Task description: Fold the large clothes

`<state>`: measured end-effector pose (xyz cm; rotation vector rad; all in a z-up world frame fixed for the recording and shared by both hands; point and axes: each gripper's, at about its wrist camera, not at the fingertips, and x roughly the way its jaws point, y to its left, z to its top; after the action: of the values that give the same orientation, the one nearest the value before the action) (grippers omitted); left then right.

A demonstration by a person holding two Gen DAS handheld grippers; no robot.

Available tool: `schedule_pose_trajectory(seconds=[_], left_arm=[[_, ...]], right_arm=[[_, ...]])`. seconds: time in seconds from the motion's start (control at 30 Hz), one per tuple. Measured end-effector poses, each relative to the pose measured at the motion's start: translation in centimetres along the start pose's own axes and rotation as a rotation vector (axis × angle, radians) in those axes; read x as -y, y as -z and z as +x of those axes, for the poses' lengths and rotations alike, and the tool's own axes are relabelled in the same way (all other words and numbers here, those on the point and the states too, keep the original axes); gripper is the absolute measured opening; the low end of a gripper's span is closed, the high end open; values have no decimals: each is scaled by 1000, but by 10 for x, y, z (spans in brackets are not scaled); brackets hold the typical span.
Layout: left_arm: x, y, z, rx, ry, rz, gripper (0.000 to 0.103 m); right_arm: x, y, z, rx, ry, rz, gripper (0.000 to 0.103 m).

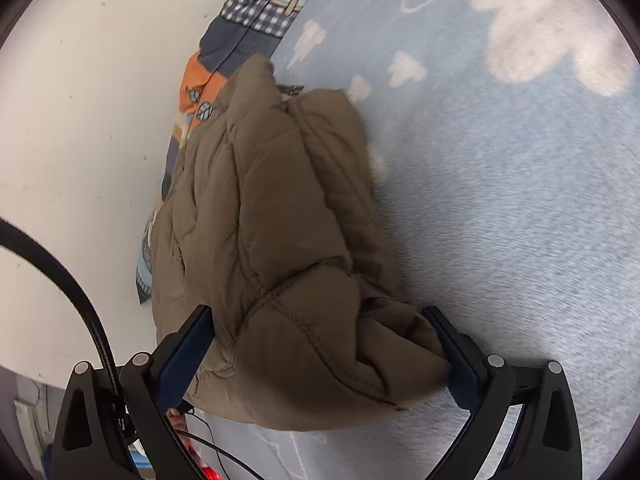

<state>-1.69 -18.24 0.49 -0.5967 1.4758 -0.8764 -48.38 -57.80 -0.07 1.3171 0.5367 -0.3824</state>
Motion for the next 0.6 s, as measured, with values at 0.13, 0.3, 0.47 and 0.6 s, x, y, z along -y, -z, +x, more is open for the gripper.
schedule_pose_trajectory(seconds=[0.13, 0.3, 0.47, 0.6], left_arm=[[1, -13, 12, -29, -15, 72, 99], [3, -38, 33, -113, 33, 125, 103], [19, -49, 48, -146, 32, 194, 103], [35, -40, 49, -97, 33, 248, 88]], right_arm=[[-5, -8, 14, -28, -25, -42, 103], [-11, -17, 28, -51, -25, -116, 103], [-19, -21, 39, -55, -11, -163, 103], [-31, -24, 51, -59, 2, -216, 98]])
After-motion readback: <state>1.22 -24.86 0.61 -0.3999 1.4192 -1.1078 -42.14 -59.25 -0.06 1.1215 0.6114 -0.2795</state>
